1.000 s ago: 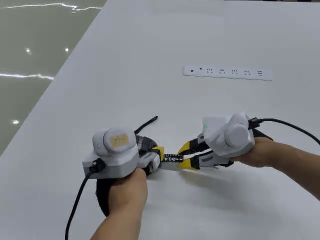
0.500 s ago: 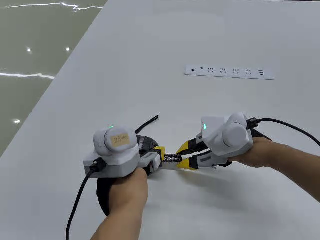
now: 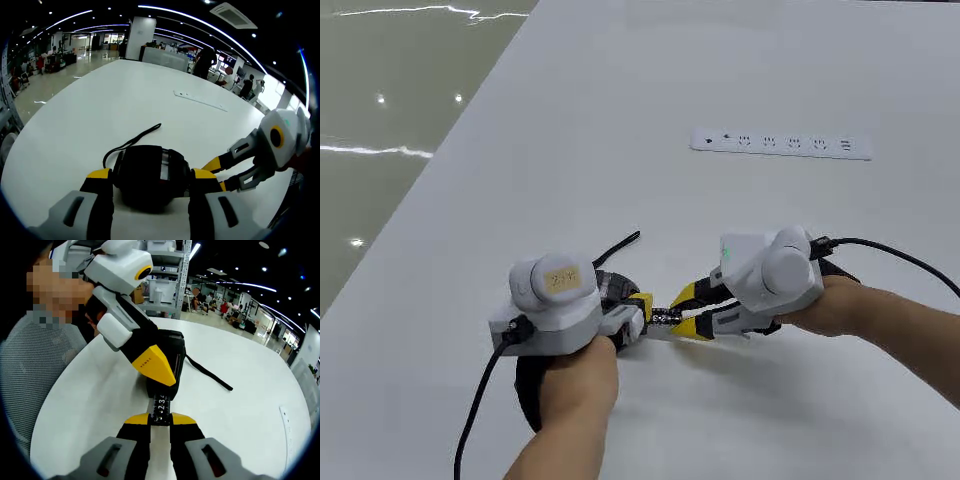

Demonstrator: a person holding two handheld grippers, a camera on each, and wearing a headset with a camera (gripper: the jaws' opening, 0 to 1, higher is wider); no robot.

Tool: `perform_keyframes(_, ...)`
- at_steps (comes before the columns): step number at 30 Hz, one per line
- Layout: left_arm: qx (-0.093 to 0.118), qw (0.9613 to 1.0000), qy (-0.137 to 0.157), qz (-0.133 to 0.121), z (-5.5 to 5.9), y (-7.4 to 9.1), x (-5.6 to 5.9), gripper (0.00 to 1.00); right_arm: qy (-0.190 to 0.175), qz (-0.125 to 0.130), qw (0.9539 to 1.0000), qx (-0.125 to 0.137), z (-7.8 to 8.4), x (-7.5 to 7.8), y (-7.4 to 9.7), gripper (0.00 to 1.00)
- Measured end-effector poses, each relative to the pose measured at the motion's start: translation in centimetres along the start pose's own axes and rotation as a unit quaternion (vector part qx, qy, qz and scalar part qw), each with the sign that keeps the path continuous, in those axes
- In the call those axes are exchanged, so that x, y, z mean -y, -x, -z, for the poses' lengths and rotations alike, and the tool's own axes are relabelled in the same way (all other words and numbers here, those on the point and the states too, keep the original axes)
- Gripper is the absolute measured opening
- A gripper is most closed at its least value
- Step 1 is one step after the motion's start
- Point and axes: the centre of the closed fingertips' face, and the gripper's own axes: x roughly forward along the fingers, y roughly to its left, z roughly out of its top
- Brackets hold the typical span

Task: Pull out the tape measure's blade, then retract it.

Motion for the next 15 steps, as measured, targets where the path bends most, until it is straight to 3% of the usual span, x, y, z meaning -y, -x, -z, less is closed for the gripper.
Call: perform_keyframes(15,0.0,1.0,0.002,0.001,-0.05,-0.02,-0.01,0.56,0.0,0.001,1.0,0.0,-0.42,0.03,-0.45,0.13)
